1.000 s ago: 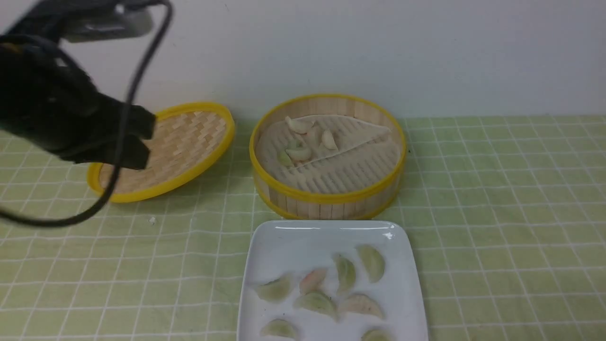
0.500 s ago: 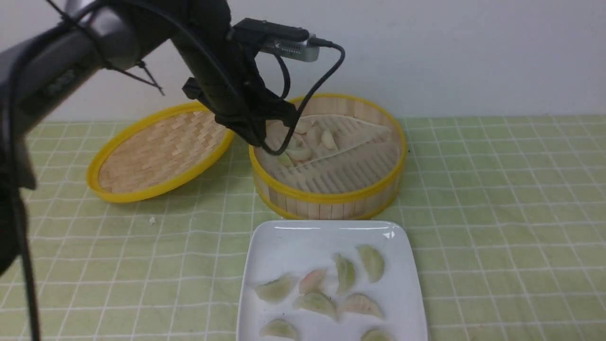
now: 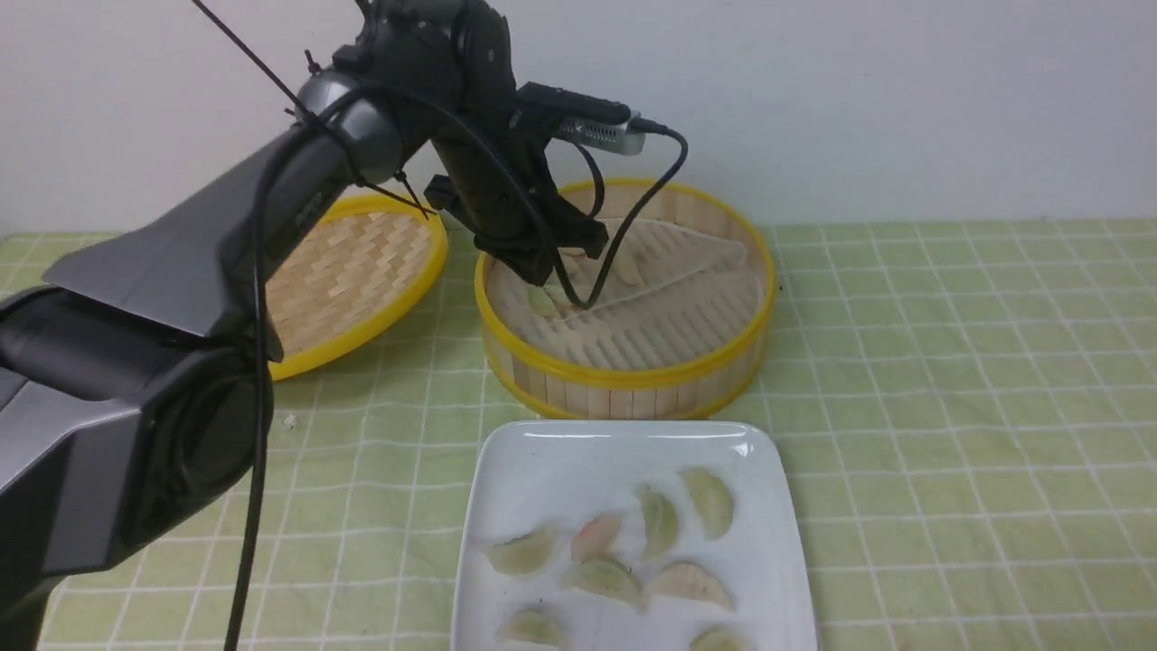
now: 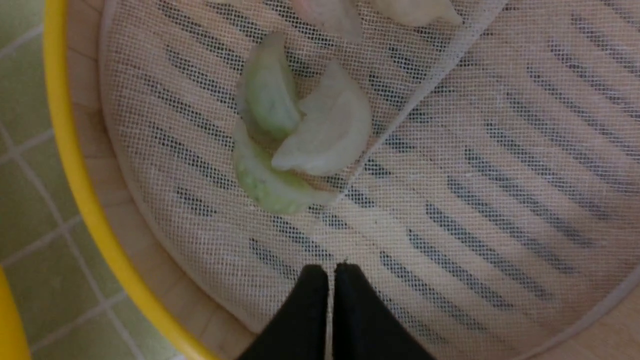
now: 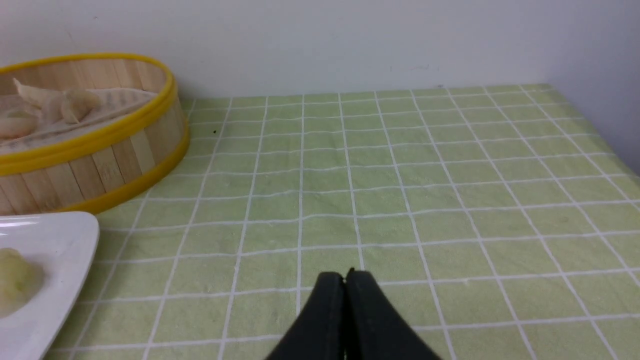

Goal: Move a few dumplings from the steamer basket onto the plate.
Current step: Use the left arm to grab a dumpling from the steamer

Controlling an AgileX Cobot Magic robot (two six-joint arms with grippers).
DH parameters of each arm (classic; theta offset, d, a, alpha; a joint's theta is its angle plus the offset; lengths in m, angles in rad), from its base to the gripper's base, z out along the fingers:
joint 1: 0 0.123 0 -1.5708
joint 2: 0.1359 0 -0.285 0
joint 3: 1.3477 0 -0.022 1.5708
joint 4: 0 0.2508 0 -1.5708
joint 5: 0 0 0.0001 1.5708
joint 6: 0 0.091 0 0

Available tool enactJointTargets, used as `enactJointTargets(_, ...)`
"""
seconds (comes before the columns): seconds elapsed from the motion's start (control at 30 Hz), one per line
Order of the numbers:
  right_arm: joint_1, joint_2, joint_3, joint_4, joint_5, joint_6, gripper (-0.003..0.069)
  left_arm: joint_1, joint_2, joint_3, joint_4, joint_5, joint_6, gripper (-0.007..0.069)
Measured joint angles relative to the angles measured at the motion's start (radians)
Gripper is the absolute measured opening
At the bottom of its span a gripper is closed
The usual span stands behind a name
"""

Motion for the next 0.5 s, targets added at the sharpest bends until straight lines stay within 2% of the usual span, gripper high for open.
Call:
enactJointTargets(0.07, 0.0, 0.0, 0.0, 0.0, 0.0, 0.0, -0.0015, 0.0, 0.013, 0.0, 0.0, -0.036, 0.03, 0.0071)
enactJointTargets(0.1, 0.0, 0.0, 0.0, 0.0, 0.0, 0.0, -0.0015, 0.0, 0.021, -0.002, 0.0, -0.063, 0.049, 0.0122)
enactJointTargets(0.13, 0.0, 0.0, 0.0, 0.0, 0.0, 0.0, -0.0015, 0.0, 0.022, -0.002, 0.0, -0.067, 0.051, 0.013)
enactJointTargets(0.23, 0.0, 0.0, 0.0, 0.0, 0.0, 0.0, -0.0015, 0.0, 0.047, -0.003, 0.028, -0.113, 0.057, 0.0302)
enactJointTargets(0.4, 0.0, 0.0, 0.0, 0.0, 0.0, 0.0, -0.0015, 0.0, 0.093, -0.003, 0.104, -0.14, 0.026, 0.051)
enactJointTargets(0.5, 0.0, 0.0, 0.0, 0.0, 0.0, 0.0, -0.0015, -0.002, 0.112, -0.003, 0.106, -0.158, 0.026, 0.0545)
